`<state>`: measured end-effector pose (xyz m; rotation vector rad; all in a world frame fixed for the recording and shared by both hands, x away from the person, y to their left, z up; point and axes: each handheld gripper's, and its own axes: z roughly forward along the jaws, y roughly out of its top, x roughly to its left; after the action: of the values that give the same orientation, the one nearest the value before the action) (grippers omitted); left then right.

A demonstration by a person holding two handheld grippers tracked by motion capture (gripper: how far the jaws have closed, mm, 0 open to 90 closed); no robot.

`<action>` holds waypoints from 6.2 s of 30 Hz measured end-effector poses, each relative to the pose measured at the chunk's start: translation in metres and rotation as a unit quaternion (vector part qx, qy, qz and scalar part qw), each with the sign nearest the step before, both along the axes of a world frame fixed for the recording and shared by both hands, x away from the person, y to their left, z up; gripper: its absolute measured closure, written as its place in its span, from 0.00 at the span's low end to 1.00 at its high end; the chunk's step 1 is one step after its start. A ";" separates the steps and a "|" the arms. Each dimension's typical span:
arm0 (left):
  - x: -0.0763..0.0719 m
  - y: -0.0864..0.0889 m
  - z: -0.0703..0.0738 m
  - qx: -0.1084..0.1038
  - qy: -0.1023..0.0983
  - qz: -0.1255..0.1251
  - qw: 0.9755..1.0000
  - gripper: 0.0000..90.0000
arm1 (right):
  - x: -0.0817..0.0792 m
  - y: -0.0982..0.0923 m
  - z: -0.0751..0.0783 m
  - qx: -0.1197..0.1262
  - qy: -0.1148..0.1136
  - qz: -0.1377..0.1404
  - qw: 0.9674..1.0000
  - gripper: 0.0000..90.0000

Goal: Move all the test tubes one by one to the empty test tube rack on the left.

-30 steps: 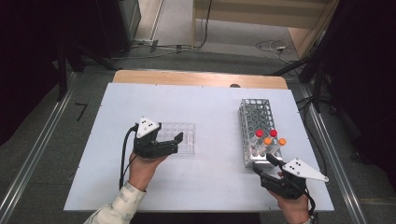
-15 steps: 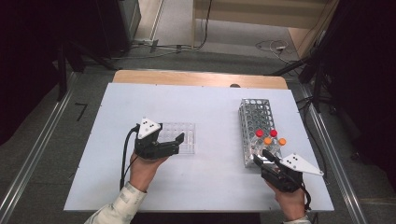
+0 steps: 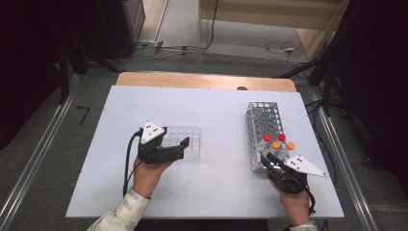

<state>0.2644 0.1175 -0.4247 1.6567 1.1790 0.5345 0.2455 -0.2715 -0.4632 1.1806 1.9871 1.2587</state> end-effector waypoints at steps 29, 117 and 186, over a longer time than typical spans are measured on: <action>0.000 -0.001 0.001 0.002 -0.002 0.000 1.000 0.16 | -0.011 0.004 0.030 -0.009 -0.052 -0.006 0.999 0.82; -0.032 -0.056 0.006 -0.008 0.010 -0.167 0.986 0.86 | -0.016 0.136 0.018 -0.025 -0.026 0.182 0.983 0.81; 0.010 -0.007 0.032 0.006 -0.029 -0.048 0.998 0.86 | -0.024 0.062 0.021 0.002 0.014 0.150 0.989 0.44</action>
<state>0.2745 0.1107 -0.3929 1.6878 1.0498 0.5259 0.2218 -0.2097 -0.4425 0.9294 2.2467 1.3959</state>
